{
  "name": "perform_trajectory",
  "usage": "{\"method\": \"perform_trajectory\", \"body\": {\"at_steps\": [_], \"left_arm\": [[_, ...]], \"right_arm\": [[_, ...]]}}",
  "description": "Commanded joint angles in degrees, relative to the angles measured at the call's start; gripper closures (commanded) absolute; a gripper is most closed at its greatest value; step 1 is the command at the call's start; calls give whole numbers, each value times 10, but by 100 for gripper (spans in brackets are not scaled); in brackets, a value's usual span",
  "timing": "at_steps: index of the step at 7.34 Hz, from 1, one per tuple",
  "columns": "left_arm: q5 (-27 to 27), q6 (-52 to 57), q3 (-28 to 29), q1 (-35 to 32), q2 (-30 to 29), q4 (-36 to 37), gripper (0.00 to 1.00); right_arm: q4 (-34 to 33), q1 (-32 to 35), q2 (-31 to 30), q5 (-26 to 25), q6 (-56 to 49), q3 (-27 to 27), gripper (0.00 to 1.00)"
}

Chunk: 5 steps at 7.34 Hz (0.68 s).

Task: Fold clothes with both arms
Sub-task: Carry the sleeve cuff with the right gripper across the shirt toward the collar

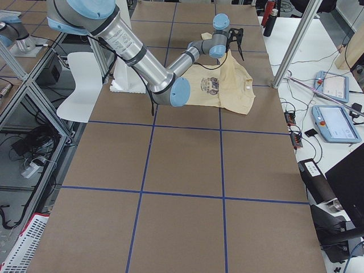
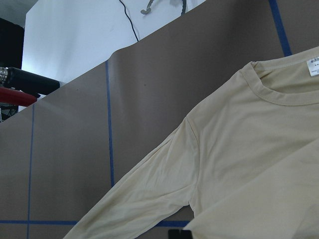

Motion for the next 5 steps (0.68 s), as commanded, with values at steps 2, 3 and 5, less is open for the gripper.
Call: {"method": "perform_trajectory", "body": {"at_steps": [2,3,5], "left_arm": [[0,0,3,0,0,0,0],[0,0,3,0,1,0,0],[0,0,2,0,0,0,0]], "right_arm": [[-1,-20,50,-54,0,-73,100],[-1,-23,53,-62,0,-81,100],[-2,-51,63,-128,-1,-90,1]]}}
